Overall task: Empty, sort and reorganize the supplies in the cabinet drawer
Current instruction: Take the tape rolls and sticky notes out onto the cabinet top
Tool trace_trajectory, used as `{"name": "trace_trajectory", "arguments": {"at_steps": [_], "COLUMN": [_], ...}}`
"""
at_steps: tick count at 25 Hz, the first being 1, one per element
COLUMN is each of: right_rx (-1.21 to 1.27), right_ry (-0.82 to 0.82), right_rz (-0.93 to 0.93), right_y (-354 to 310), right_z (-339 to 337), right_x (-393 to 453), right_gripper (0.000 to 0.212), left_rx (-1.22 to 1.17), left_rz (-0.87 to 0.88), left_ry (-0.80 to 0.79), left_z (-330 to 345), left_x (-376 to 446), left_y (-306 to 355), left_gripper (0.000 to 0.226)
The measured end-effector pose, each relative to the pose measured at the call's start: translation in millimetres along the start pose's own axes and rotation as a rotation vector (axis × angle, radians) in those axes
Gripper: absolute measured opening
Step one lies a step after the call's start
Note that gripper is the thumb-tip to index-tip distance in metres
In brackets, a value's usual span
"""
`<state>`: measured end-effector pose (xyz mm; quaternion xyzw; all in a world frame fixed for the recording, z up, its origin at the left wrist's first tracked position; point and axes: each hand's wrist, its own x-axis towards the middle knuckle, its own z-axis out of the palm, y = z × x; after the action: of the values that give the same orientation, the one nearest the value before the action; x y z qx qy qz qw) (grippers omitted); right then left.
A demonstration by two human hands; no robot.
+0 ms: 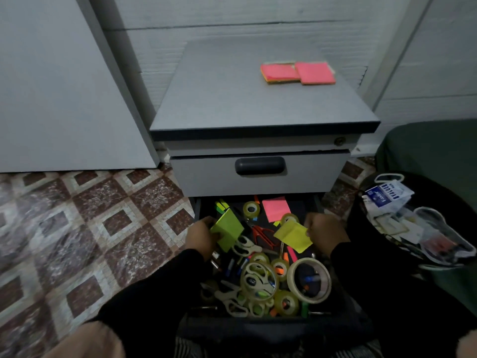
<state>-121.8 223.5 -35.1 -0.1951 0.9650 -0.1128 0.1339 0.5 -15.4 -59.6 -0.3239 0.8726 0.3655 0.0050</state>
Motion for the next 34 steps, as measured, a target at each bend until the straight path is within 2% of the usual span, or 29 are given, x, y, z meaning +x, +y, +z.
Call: {"name": "trace_trajectory", "arguments": {"at_steps": [2,3,6,9,14,18,24,30,34], "right_rx": [0.141,0.224,0.384,0.456,0.546,0.663,0.742,0.835,0.88], "right_ry": [0.005,0.007,0.012,0.044,0.106,0.186,0.28,0.327,0.341], "right_rz": [0.037,0.059,0.054,0.056,0.008,-0.019,-0.008,0.048,0.084], "right_y": [-5,-8,-13,-17,-24,-32,-34,-29,-27], "right_z": [-15,-25,-60,-95,-145,-189,-235,-257,-265], "right_x": [-10,-16,-29,-42,-52,-53,-17,46,90], "right_gripper": [0.005,0.008,0.032,0.034,0.033,0.031,0.029,0.031,0.032], "left_rx": [-0.1,-0.192,-0.511,-0.684,-0.686,-0.721,-0.756,-0.581,-0.584], "left_rz": [-0.022,-0.045,-0.096,-0.071,0.105,0.192,0.192,0.213,0.227], "left_ry": [-0.004,-0.014,-0.053,-0.089,-0.01,-0.031,-0.016,0.035,0.023], "left_z": [-13,-20,-42,-65,-99,-127,-148,-153,-151], "left_x": [-10,-15,-32,-49,-67,-71,-43,14,52], "left_y": [7,11,31,59,108,149,190,212,225], "left_gripper": [0.016,0.017,0.012,0.008,0.013,0.019,0.029,0.022,0.02]}}
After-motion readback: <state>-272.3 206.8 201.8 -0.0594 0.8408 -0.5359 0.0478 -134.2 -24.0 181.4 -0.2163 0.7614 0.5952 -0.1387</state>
